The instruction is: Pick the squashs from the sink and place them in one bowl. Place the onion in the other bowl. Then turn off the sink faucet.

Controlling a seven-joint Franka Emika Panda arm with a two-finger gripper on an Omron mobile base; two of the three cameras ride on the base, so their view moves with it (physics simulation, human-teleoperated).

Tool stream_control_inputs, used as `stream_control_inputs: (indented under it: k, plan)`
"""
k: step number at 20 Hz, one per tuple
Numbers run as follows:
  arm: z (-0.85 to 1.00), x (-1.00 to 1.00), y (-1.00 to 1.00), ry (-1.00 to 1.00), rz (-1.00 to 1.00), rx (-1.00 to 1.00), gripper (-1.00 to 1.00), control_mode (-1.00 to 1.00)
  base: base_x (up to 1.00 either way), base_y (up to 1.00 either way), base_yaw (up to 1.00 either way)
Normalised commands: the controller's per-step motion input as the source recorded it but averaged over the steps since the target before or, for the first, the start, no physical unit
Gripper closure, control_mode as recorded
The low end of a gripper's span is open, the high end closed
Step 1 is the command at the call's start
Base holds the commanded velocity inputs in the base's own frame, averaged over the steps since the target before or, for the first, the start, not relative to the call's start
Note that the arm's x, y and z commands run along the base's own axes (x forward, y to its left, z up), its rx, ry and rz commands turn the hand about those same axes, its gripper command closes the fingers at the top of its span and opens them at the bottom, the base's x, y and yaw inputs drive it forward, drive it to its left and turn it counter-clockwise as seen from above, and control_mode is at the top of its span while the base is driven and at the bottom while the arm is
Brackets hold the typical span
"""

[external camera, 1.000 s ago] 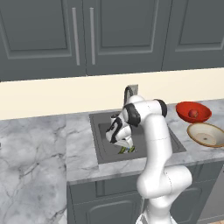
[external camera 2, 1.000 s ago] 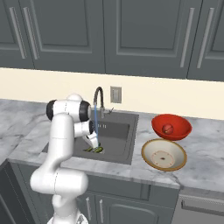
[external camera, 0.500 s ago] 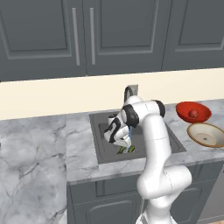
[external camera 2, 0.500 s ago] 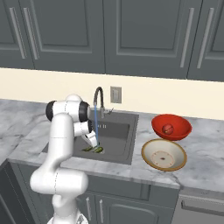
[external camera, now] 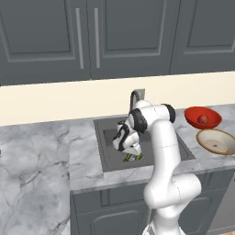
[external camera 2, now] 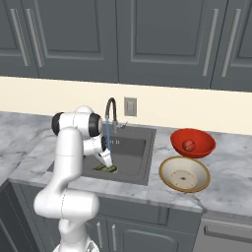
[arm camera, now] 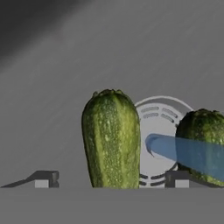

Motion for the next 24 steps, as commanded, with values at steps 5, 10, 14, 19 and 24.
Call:
stream_control_inputs:
  k: [5, 10, 14, 19, 24]
  plan:
    - [-0.35, 0.0, 0.0, 0.0, 0.0, 0.0, -1.0, -1.0, 0.0, 0.0, 0.0]
    - [-0.36, 0.01, 0.11, 0.0, 0.0, 0.0, -1.0, -1.0, 0.0, 0.0, 0.0]
    - [-0.43, -0.03, 0.02, 0.0, 0.0, 0.0, -1.0, -1.0, 0.0, 0.0, 0.0]
    - [-0.48, -0.08, 0.0, -0.01, 0.0, 0.0, -1.0, -1.0, 0.0, 0.0, 0.0]
    - [-0.57, -0.15, 0.0, -0.01, 0.0, 0.0, -1.0, -1.0, 0.0, 0.0, 0.0]
